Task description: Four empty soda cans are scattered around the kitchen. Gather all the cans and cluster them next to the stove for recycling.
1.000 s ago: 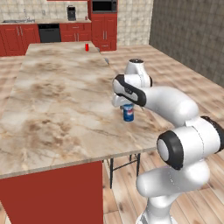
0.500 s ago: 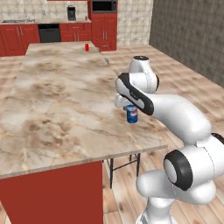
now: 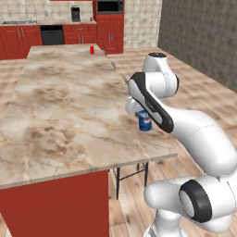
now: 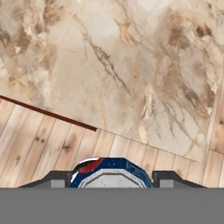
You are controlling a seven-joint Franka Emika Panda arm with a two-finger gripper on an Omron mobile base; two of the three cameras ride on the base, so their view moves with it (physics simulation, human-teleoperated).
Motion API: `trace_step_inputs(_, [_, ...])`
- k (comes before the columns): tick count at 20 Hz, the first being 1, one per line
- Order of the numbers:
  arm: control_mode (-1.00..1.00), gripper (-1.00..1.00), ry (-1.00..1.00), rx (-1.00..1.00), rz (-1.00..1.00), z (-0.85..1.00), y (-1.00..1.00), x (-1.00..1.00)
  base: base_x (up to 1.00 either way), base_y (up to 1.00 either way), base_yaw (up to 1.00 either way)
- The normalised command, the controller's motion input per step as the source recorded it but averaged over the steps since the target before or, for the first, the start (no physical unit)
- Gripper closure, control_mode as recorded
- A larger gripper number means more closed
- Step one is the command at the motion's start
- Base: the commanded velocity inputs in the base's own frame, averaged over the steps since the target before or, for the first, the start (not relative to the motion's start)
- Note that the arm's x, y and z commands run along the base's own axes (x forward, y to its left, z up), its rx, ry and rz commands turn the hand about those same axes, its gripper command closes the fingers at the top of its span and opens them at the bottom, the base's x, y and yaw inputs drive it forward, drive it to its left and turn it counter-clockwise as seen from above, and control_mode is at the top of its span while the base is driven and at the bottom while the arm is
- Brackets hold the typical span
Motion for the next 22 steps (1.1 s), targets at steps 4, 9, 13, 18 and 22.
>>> trace_step_inputs(4, [1.0,1.0,-0.01,0.0,0.03,0.0,0.0,-0.57,-0.2,0.0,0.01])
trace_step_inputs(9, [1.0,1.0,0.0,0.0,0.0,0.0,0.0,0.0,-0.83,0.02,0.04])
trace_step_inputs(13, [1.0,1.0,0.0,0.0,0.0,0.0,0.0,0.0,-0.6,0.38,0.0])
trace_step_inputs(18, [1.0,1.0,0.0,0.0,0.0,0.0,0.0,0.0,-0.4,0.74,-0.01])
trace_step_inputs(22, [1.0,1.0,0.0,0.0,0.0,0.0,0.0,0.0,-0.3,0.93,-0.04])
